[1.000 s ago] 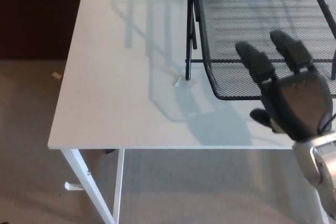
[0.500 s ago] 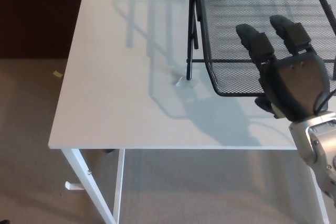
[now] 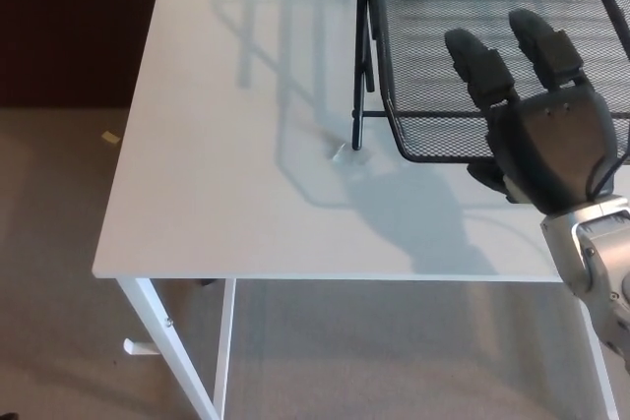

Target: The robot walk towards a table in front and then pushes a layer of a file tray back to its original position using its right hand

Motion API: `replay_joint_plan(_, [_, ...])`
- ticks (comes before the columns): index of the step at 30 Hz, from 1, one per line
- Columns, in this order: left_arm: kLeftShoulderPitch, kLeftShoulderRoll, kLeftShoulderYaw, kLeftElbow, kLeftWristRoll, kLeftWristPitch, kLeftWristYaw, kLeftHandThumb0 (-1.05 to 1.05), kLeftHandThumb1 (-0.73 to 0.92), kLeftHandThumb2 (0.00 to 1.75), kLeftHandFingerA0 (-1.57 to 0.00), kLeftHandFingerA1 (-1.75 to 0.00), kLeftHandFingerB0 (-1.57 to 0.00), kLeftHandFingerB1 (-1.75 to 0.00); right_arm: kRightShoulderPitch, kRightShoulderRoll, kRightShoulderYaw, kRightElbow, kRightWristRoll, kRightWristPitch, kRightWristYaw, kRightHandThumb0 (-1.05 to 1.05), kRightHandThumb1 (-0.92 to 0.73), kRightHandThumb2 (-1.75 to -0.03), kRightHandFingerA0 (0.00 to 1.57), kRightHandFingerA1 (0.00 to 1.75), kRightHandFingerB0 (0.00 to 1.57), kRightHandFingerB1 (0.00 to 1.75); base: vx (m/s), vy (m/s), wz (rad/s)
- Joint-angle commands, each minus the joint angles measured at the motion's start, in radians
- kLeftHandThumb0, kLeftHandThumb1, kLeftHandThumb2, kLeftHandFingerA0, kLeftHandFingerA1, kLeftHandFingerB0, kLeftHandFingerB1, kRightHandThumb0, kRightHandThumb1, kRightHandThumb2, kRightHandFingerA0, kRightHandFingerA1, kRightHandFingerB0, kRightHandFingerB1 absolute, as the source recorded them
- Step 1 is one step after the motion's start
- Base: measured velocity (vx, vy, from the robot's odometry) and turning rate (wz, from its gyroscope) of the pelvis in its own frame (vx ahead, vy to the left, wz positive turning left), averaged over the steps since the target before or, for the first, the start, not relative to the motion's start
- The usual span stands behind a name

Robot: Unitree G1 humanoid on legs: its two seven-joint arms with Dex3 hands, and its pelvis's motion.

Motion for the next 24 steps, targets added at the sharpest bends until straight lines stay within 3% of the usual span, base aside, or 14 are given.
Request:
replay_joint_plan(1, [-0.005,0.025,-0.011,0.003,0.016,0.016,0.005,-0.32,0.46,0.65,-0.51,-0.48,-0.45,-0.44,0.046,-0.028,0.009,-0.107,0.014,0.005,-0.027,-0.56,-0.37,-0.72,0.05,0.23,0.08,0.2,0.0,0.0,0.0])
replay_joint_plan(2, [-0.003,0.023,-0.01,0.008,0.015,0.01,0.004,-0.33,0.45,0.65,-0.52,-0.49,-0.45,-0.44,0.054,-0.031,0.007,-0.126,0.02,0.0,-0.022,-0.54,-0.44,-0.54,0.03,0.26,0.06,0.25,0.0,0.0,0.0])
replay_joint_plan(3, [-0.001,0.021,-0.011,0.009,0.013,0.008,0.001,-0.33,0.45,0.65,-0.51,-0.48,-0.45,-0.44,0.055,-0.033,0.006,-0.135,0.024,-0.005,-0.026,-0.55,-0.36,-0.72,0.06,0.23,0.07,0.22,0.0,0.0,0.0])
replay_joint_plan(6, [0.002,0.02,-0.016,0.006,0.017,-0.001,0.003,-0.32,0.45,0.65,-0.52,-0.49,-0.44,-0.44,0.051,-0.04,0.006,-0.134,0.029,-0.014,-0.035,-0.53,-0.35,-0.74,0.02,0.22,0.07,0.23,0.0,0.0,0.0])
replay_joint_plan(14, [-0.001,0.024,-0.005,0.0,0.001,0.007,-0.015,-0.32,0.46,0.65,-0.51,-0.49,-0.45,-0.45,0.054,-0.038,0.015,-0.129,0.042,-0.005,-0.008,-0.52,-0.35,-0.71,0.05,0.24,0.07,0.24,0.0,0.0,0.0])
replay_joint_plan(15, [-0.003,0.024,-0.008,-0.002,0.005,0.008,-0.014,-0.33,0.45,0.65,-0.52,-0.49,-0.46,-0.45,0.023,-0.035,0.014,-0.089,0.05,-0.005,-0.009,-0.53,-0.43,-0.53,0.04,0.26,0.06,0.25,0.0,0.0,0.0])
replay_joint_plan(16, [-0.006,0.026,-0.013,-0.005,0.011,0.011,-0.012,-0.33,0.45,0.65,-0.51,-0.49,-0.45,-0.45,-0.019,-0.031,0.01,-0.035,0.06,-0.007,-0.008,-0.53,-0.35,-0.71,0.05,0.22,0.07,0.22,0.0,0.0,0.0])
replay_joint_plan(17, [-0.007,0.027,-0.015,-0.007,0.014,0.013,-0.011,-0.33,0.45,0.65,-0.51,-0.49,-0.45,-0.45,-0.036,-0.03,0.009,-0.015,0.066,-0.008,-0.007,-0.53,-0.35,-0.71,0.05,0.22,0.07,0.22,0.0,0.0,0.0])
replay_joint_plan(18, [-0.008,0.028,-0.015,-0.008,0.012,0.014,-0.012,-0.34,0.45,0.65,-0.52,-0.49,-0.45,-0.45,-0.058,-0.028,0.01,0.014,0.069,-0.01,-0.013,-0.53,-0.43,-0.54,0.02,0.25,0.05,0.25,0.0,0.0,0.0])
replay_joint_plan(23, [-0.008,0.028,-0.015,-0.008,0.01,0.009,-0.013,-0.34,0.45,0.65,-0.52,-0.49,-0.45,-0.45,-0.1,-0.026,0.02,0.078,0.071,-0.013,-0.034,-0.56,-0.39,-0.6,0.04,0.19,0.07,0.21,0.0,0.0,0.0])
replay_joint_plan(24, [-0.007,0.03,-0.02,-0.008,0.017,0.005,-0.008,-0.35,0.44,0.66,-0.53,-0.5,-0.46,-0.45,-0.13,-0.02,0.021,0.111,0.072,-0.005,-0.028,-0.54,-0.36,-0.74,0.0,0.19,0.06,0.24,0.0,0.0,0.0])
